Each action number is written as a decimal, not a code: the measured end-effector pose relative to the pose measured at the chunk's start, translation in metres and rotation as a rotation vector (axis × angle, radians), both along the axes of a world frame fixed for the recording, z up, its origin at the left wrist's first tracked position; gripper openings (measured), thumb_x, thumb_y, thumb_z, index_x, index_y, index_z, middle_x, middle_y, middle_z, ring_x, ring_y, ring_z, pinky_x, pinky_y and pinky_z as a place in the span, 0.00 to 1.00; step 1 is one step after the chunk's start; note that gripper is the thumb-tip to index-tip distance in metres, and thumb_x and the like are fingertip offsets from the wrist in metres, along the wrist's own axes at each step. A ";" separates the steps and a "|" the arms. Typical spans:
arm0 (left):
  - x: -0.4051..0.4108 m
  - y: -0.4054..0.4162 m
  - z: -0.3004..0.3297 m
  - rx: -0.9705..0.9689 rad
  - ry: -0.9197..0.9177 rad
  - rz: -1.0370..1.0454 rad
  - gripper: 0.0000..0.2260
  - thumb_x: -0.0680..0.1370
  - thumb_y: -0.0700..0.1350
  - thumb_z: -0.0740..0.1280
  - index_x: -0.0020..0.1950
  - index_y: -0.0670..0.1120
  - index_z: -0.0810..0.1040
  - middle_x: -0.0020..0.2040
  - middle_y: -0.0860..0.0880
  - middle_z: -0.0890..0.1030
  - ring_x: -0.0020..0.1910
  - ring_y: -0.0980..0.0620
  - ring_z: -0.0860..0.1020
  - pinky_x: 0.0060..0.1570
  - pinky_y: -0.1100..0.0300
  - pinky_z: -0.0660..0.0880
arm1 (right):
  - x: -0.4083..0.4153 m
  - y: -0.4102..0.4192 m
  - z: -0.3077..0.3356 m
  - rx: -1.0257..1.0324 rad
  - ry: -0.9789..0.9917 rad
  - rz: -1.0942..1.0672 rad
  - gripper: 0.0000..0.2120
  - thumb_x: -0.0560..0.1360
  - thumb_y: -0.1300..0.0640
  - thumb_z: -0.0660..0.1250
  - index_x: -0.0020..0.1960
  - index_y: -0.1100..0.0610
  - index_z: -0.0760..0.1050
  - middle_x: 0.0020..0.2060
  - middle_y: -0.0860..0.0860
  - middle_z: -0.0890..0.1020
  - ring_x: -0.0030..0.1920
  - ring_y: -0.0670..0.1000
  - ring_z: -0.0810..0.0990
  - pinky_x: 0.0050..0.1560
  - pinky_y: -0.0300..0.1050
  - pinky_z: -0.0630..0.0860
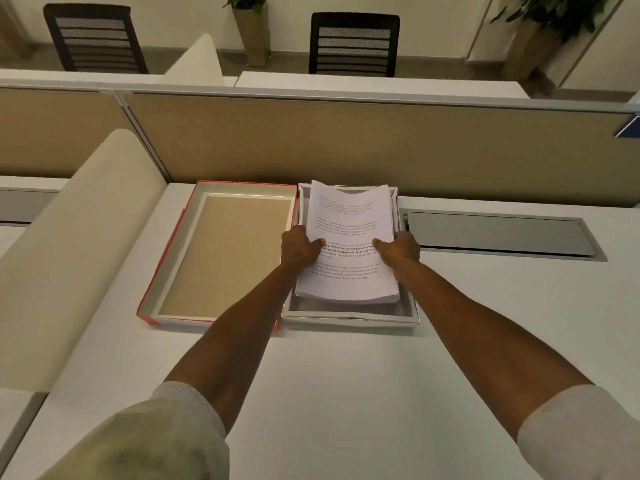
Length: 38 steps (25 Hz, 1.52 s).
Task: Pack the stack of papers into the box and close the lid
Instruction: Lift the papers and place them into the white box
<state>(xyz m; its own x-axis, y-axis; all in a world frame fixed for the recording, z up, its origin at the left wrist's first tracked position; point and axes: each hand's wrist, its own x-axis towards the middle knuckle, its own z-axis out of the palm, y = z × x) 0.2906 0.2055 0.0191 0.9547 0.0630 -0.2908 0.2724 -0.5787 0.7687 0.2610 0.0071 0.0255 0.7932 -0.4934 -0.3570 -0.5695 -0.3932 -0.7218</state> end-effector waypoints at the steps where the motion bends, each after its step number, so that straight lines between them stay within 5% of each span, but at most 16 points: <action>1: 0.000 -0.002 -0.003 0.014 -0.006 -0.010 0.20 0.78 0.48 0.72 0.66 0.41 0.75 0.66 0.42 0.80 0.61 0.39 0.81 0.63 0.49 0.77 | 0.000 0.001 -0.002 -0.047 -0.002 0.002 0.22 0.75 0.51 0.72 0.64 0.62 0.75 0.62 0.59 0.81 0.57 0.61 0.82 0.57 0.54 0.80; 8: -0.008 -0.009 -0.022 0.095 -0.052 -0.058 0.21 0.79 0.47 0.71 0.69 0.42 0.72 0.67 0.43 0.78 0.64 0.39 0.79 0.61 0.51 0.77 | -0.005 0.011 -0.017 -0.227 -0.040 0.025 0.21 0.76 0.52 0.72 0.64 0.63 0.75 0.61 0.60 0.81 0.58 0.62 0.82 0.57 0.53 0.79; 14: -0.015 -0.017 -0.033 0.254 -0.120 -0.154 0.33 0.82 0.47 0.65 0.82 0.48 0.50 0.78 0.42 0.67 0.72 0.39 0.73 0.69 0.45 0.73 | -0.017 0.014 -0.020 -0.366 -0.050 0.177 0.25 0.76 0.56 0.71 0.69 0.62 0.67 0.64 0.62 0.77 0.59 0.62 0.81 0.57 0.53 0.79; 18: -0.018 -0.020 -0.047 0.384 -0.185 -0.187 0.22 0.83 0.48 0.61 0.77 0.45 0.64 0.81 0.43 0.60 0.76 0.40 0.68 0.71 0.47 0.70 | -0.024 0.011 -0.023 -0.519 -0.051 0.334 0.27 0.76 0.56 0.71 0.70 0.59 0.63 0.67 0.61 0.68 0.54 0.61 0.82 0.51 0.50 0.81; 21: -0.019 -0.020 -0.049 0.463 -0.315 -0.211 0.14 0.83 0.47 0.61 0.66 0.42 0.75 0.70 0.44 0.74 0.68 0.45 0.73 0.62 0.55 0.74 | -0.030 0.013 -0.023 -0.586 0.026 0.428 0.20 0.78 0.54 0.69 0.66 0.61 0.70 0.71 0.60 0.66 0.58 0.61 0.81 0.54 0.50 0.79; 25: -0.021 -0.020 -0.045 0.601 -0.388 -0.291 0.12 0.82 0.44 0.62 0.59 0.40 0.81 0.58 0.42 0.82 0.57 0.43 0.77 0.55 0.51 0.74 | -0.043 0.025 -0.029 -0.594 -0.047 0.389 0.24 0.76 0.54 0.72 0.69 0.59 0.70 0.76 0.58 0.62 0.70 0.59 0.72 0.63 0.50 0.75; 29: -0.034 -0.017 -0.050 0.525 -0.325 -0.289 0.15 0.81 0.48 0.65 0.63 0.41 0.79 0.64 0.43 0.78 0.62 0.44 0.75 0.61 0.51 0.75 | -0.060 0.031 -0.039 -0.655 -0.072 0.463 0.24 0.77 0.48 0.68 0.69 0.59 0.73 0.70 0.57 0.74 0.70 0.57 0.70 0.68 0.50 0.71; 35: -0.071 -0.001 -0.046 0.253 -0.328 -0.244 0.22 0.80 0.54 0.66 0.71 0.46 0.75 0.72 0.46 0.74 0.71 0.46 0.71 0.71 0.53 0.69 | -0.075 0.046 -0.031 -0.490 -0.158 0.451 0.28 0.76 0.44 0.69 0.71 0.56 0.71 0.73 0.55 0.71 0.73 0.57 0.69 0.72 0.52 0.68; 38: -0.101 0.028 -0.041 0.124 -0.418 -0.080 0.20 0.80 0.54 0.66 0.68 0.46 0.78 0.69 0.46 0.76 0.68 0.48 0.73 0.66 0.60 0.69 | -0.091 0.077 -0.027 -0.413 -0.290 0.515 0.27 0.75 0.44 0.69 0.71 0.55 0.72 0.72 0.54 0.72 0.72 0.56 0.70 0.72 0.51 0.66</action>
